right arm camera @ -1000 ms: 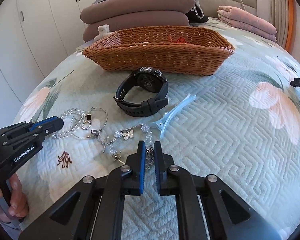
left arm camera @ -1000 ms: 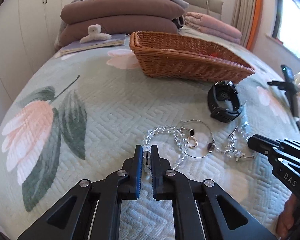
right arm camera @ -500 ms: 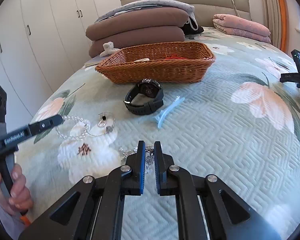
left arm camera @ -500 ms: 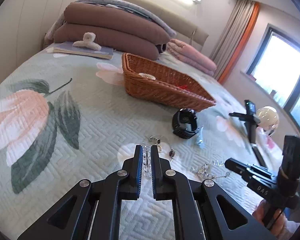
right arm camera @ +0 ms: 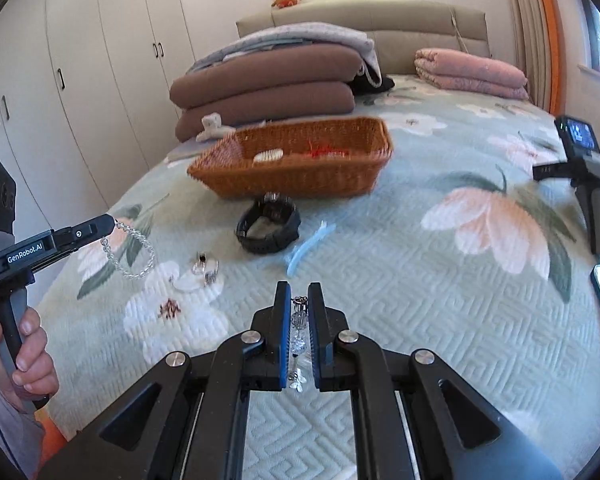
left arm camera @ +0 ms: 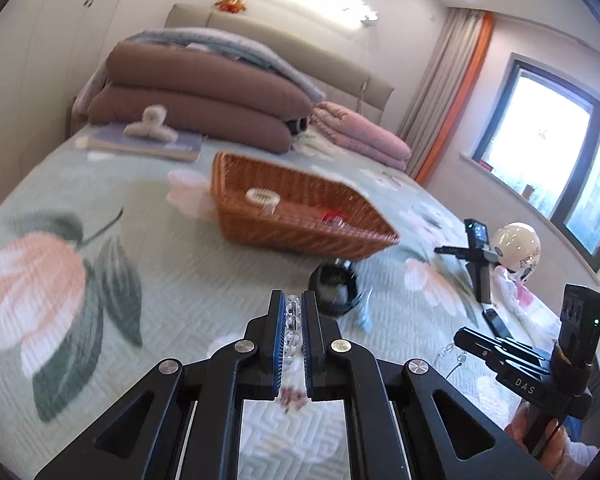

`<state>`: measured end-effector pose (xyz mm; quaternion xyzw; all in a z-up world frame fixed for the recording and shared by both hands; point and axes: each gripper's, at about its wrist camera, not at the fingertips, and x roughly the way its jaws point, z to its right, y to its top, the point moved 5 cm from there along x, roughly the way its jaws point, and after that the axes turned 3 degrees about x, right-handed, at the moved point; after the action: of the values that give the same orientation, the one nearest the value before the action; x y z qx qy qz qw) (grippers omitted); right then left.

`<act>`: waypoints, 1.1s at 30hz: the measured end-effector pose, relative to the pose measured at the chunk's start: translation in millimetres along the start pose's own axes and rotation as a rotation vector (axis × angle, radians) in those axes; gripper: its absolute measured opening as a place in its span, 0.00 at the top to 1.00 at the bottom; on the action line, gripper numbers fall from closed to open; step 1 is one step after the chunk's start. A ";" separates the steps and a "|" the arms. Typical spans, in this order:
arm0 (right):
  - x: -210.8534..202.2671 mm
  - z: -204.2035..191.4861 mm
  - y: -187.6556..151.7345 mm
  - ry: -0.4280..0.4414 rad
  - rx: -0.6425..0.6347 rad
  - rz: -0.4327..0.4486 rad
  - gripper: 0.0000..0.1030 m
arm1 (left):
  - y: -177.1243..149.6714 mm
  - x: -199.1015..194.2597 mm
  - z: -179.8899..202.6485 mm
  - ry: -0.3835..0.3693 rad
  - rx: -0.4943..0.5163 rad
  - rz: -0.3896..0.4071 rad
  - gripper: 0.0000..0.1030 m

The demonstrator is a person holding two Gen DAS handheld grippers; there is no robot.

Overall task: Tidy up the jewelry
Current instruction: 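Grasp a clear bead bracelet with the left tool while the right tool grasps the silver chain bracelet, then carry both bracelets into the wicker basket and open both tools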

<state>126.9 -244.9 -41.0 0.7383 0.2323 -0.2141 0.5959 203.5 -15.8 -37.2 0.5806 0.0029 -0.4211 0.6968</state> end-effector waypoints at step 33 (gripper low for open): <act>188.9 39.7 199.1 0.069 -0.049 0.046 0.90 | 133.5 204.4 38.3 -0.020 0.140 0.014 0.93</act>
<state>395.6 -303.4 -5.4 0.7357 0.2407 -0.1692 0.6101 395.6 -170.0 -17.9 0.6238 -0.0376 -0.4211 0.6573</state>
